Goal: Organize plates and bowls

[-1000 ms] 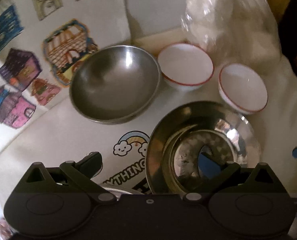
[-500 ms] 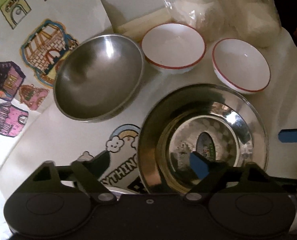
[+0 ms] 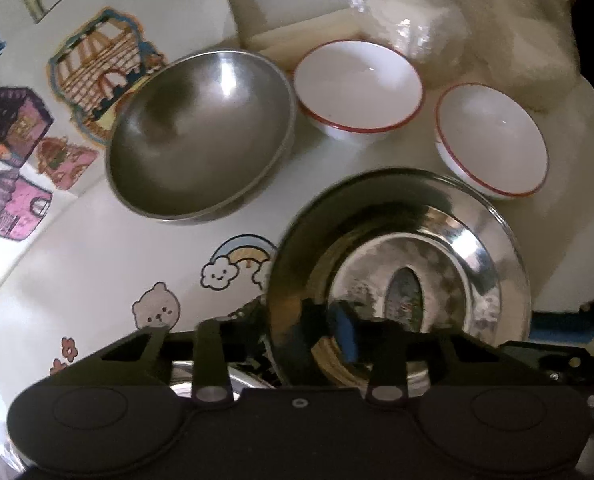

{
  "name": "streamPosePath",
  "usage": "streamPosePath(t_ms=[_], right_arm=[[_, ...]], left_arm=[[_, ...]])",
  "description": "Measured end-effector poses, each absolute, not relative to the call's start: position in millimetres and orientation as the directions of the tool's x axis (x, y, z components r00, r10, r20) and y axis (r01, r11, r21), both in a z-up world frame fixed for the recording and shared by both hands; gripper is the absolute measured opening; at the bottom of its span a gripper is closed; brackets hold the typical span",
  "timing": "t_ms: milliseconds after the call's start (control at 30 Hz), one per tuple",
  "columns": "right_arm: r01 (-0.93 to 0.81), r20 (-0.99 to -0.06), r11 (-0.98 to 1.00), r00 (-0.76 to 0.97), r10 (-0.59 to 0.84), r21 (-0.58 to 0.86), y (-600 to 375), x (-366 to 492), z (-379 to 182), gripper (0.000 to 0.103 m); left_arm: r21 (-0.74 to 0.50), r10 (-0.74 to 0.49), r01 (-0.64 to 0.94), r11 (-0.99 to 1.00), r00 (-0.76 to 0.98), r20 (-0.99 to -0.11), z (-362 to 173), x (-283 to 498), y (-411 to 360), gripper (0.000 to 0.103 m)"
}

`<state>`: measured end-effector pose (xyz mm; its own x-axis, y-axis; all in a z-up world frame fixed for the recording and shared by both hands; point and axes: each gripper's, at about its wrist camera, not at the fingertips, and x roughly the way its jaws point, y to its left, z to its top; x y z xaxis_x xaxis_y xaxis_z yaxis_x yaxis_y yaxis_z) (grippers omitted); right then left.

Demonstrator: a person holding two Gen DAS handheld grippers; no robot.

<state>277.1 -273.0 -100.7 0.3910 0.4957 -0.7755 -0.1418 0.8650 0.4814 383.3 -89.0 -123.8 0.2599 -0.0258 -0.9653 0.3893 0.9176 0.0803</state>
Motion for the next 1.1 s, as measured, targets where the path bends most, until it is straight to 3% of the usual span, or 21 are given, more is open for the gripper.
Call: streamPosePath(t_ms=[400,500,567,767,867,1033,1100], right_arm=[[-0.104,-0.785,0.87,0.389,0.481,0.482,-289,256,-91,0.018],[-0.107,-0.782,0.87,0.395,0.481,0.481,-294,248,-86,0.016],[-0.126,-0.78,0.872,0.4,0.482,0.474,-292,244,-81,0.016],[-0.123,-0.795,0.886,0.399,0.457,0.448,-285,238,-80,0.015],[-0.091,-0.802,0.891,0.403,0.441,0.444,-289,236,-82,0.014],[-0.042,-0.812,0.895,0.402,0.423,0.445,-291,233,-89,0.014],[-0.029,-0.815,0.895,0.402,0.417,0.444,-292,232,-91,0.014]], left_arm=[[-0.009,-0.113,0.368,0.93,0.263,-0.958,-108,361,-80,0.025],[-0.086,-0.189,0.377,0.922,0.246,-0.951,-106,352,-82,0.007],[-0.139,-0.243,0.38,0.914,0.239,-0.94,-105,345,-91,0.007],[-0.133,-0.241,0.382,0.914,0.251,-0.937,-116,328,-101,0.014],[-0.111,-0.231,0.377,0.92,0.29,-0.929,-114,324,-90,0.023],[-0.081,-0.202,0.342,0.936,0.334,-0.921,-101,335,-68,0.053],[-0.085,-0.205,0.348,0.934,0.325,-0.923,-100,340,-64,0.058]])
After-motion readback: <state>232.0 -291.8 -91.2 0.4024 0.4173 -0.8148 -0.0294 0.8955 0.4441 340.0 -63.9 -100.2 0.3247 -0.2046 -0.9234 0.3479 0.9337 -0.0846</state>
